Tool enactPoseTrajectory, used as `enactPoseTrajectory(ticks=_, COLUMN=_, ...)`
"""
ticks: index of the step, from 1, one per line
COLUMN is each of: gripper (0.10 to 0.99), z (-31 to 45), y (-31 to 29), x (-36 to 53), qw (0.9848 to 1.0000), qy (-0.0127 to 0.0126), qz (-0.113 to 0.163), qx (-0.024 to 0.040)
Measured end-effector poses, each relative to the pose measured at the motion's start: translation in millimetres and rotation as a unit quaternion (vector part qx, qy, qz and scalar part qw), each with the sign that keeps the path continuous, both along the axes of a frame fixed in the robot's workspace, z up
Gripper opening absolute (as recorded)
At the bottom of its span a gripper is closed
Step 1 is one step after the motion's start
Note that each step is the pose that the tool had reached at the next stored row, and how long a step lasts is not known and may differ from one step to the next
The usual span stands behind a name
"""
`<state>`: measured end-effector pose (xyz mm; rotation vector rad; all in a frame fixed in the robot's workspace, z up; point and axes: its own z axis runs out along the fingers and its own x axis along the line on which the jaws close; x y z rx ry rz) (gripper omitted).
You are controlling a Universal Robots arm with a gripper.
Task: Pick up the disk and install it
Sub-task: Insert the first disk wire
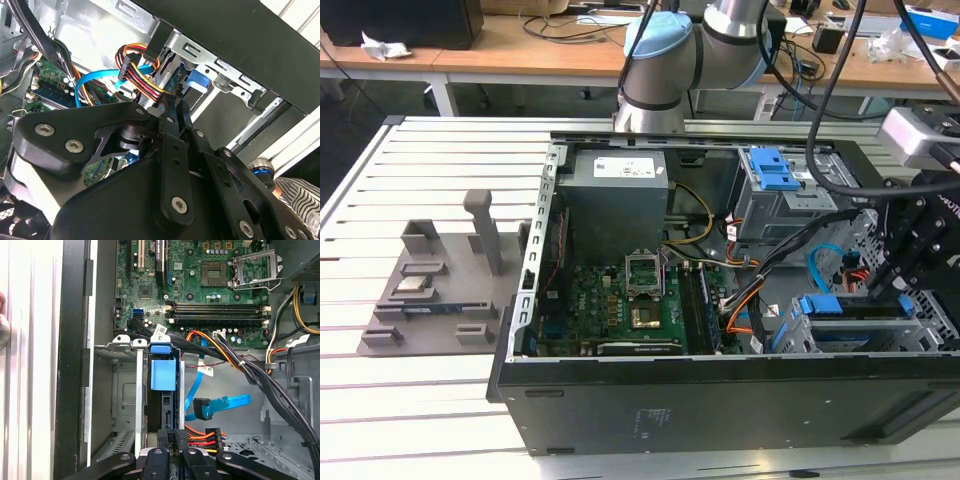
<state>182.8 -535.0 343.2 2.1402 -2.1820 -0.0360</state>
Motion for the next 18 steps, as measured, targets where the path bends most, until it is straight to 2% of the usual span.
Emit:
enactPoseTrajectory(ticks=6, gripper=0.169, z=-2.1, y=0.0, x=2.1, qw=1.0000, qy=0.0010, qz=0.000, qx=0.0016)
enactPoseTrajectory(ticks=18, gripper=0.169, z=-9.0, y=-0.7, x=2.3, qw=1.0000, qy=0.0013, qz=0.000, qx=0.0014)
